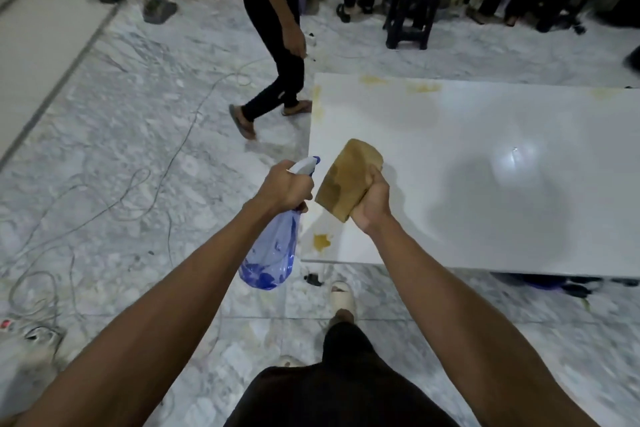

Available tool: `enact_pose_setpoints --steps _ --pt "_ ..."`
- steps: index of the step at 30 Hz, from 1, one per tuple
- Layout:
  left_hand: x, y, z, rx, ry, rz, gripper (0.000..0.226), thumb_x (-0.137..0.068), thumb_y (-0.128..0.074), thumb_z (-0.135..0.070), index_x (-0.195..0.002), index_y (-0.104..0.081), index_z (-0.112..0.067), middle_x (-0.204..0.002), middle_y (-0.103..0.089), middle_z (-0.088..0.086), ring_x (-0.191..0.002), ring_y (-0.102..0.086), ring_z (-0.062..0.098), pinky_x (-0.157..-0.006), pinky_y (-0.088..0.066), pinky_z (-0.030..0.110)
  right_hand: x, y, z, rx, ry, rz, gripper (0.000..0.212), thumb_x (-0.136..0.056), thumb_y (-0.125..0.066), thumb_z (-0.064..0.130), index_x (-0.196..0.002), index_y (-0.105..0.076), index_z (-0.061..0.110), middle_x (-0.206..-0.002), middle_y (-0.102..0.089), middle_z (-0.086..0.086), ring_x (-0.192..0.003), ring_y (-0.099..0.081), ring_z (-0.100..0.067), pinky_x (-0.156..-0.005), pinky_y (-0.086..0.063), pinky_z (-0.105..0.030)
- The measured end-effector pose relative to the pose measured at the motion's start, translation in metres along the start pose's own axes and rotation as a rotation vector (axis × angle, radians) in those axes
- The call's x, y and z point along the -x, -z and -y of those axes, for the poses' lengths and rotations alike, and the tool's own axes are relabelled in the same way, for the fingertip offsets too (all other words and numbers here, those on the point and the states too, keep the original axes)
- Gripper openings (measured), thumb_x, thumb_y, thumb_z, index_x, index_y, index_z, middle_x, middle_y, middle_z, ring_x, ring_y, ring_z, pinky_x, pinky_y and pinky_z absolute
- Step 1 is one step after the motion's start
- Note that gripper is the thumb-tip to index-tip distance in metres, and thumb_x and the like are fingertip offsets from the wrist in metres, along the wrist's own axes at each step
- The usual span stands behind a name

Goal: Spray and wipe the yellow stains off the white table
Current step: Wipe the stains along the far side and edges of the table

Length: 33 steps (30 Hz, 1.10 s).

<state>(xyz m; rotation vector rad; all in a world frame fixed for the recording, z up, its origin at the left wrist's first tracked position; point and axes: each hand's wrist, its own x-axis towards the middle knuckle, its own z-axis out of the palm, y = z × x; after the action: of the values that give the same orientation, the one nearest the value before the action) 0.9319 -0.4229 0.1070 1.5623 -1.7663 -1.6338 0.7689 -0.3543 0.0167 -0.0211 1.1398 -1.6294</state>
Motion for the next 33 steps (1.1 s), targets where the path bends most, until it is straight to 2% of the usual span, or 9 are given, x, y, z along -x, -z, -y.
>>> enact_pose_setpoints --steps 5,8,12,14,18,21,23,25,33 --pt "-0.011 0.012 -0.014 -0.015 -0.013 -0.008 0.022 -0.091 -0.059 -0.021 -0.076 -0.060 -0.005 -0.072 -0.060 0.020 -0.053 -0.054 0.029 -0.045 -0.046 0.027 -0.012 -0.024 0.004 0.011 -0.058 0.033 0.056 -0.100 -0.039 0.050 -0.136 -0.059 0.012 -0.132 -0.065 -0.014 -0.115 -0.063 -0.032 -0.100 -0.051 -0.044" --pt "-0.027 0.016 -0.018 -0.001 0.008 -0.011 0.024 -0.094 -0.057 -0.023 -0.079 -0.061 -0.004 -0.073 -0.062 0.022 -0.041 -0.050 0.026 -0.042 -0.043 0.026 -0.035 -0.029 0.016 0.159 -0.062 -0.009 0.055 -0.100 -0.040 0.052 -0.135 -0.060 0.014 -0.128 -0.067 -0.013 -0.116 -0.063 -0.033 -0.102 -0.050 -0.047" --pt "-0.060 0.019 -0.019 0.003 0.035 -0.018 0.029 -0.100 -0.055 -0.022 -0.083 -0.061 0.000 -0.078 -0.063 0.024 -0.034 -0.050 0.020 -0.040 -0.043 0.025 -0.088 -0.029 0.055 0.668 0.127 -0.163 0.047 -0.101 -0.043 0.048 -0.118 -0.065 0.010 -0.104 -0.070 -0.007 -0.094 -0.065 -0.026 -0.087 -0.053 -0.036" --pt "-0.080 0.019 -0.020 0.013 0.032 -0.023 0.025 -0.100 -0.055 -0.017 -0.083 -0.061 0.001 -0.078 -0.062 0.023 -0.034 -0.050 0.016 -0.039 -0.043 0.023 -0.121 -0.029 0.072 0.989 0.309 -0.145 0.040 -0.103 -0.039 0.043 -0.110 -0.061 0.010 -0.086 -0.060 -0.004 -0.080 -0.059 -0.023 -0.072 -0.040 -0.032" --pt "-0.123 0.016 -0.018 0.053 0.034 -0.020 0.025 -0.100 -0.054 -0.018 -0.082 -0.060 -0.003 -0.077 -0.057 0.020 -0.036 -0.051 0.012 -0.039 -0.043 0.023 -0.219 -0.009 0.078 1.631 0.381 -0.068 0.044 -0.107 -0.027 0.039 -0.139 -0.044 0.014 -0.132 -0.056 -0.012 -0.123 -0.054 -0.034 -0.100 -0.038 -0.050" --pt "-0.149 0.008 -0.010 0.088 0.072 -0.028 0.028 -0.099 -0.057 -0.022 -0.080 -0.061 -0.003 -0.074 -0.058 0.019 -0.053 -0.056 0.025 -0.042 -0.045 0.025 -0.279 0.017 0.033 1.975 0.402 -0.036 0.050 -0.105 -0.029 0.046 -0.150 -0.039 0.026 -0.152 -0.041 -0.005 -0.132 -0.051 -0.036 -0.106 -0.040 -0.056" --pt "-0.160 0.005 -0.005 0.102 0.084 -0.032 0.022 -0.096 -0.057 -0.016 -0.079 -0.061 -0.002 -0.074 -0.058 0.019 -0.061 -0.057 0.029 -0.043 -0.046 0.026 -0.279 0.024 0.003 2.017 0.345 -0.038 0.054 -0.104 -0.030 0.052 -0.155 -0.027 0.035 -0.164 -0.009 0.009 -0.151 -0.021 -0.034 -0.119 -0.012 -0.055" --pt "-0.164 0.002 -0.002 0.095 0.092 -0.028 0.015 -0.091 -0.054 -0.008 -0.082 -0.063 0.000 -0.075 -0.060 0.021 -0.055 -0.054 0.028 -0.043 -0.046 0.025 -0.271 0.032 -0.015 2.019 0.177 0.013 0.058 -0.105 -0.025 0.050 -0.158 -0.006 0.036 -0.167 0.011 0.003 -0.154 0.012 -0.029 -0.118 0.015 -0.052" --pt "-0.123 0.000 0.014 0.088 0.101 0.016 0.021 -0.073 -0.055 -0.024 -0.079 -0.061 -0.004 -0.075 -0.060 0.021 -0.044 -0.054 0.021 -0.043 -0.046 0.027 -0.183 0.063 -0.058 2.108 0.270 0.061 0.059 -0.104 -0.025 0.049 -0.157 0.001 0.040 -0.168 0.011 0.002 -0.154 0.015 -0.024 -0.121 0.012 -0.056"
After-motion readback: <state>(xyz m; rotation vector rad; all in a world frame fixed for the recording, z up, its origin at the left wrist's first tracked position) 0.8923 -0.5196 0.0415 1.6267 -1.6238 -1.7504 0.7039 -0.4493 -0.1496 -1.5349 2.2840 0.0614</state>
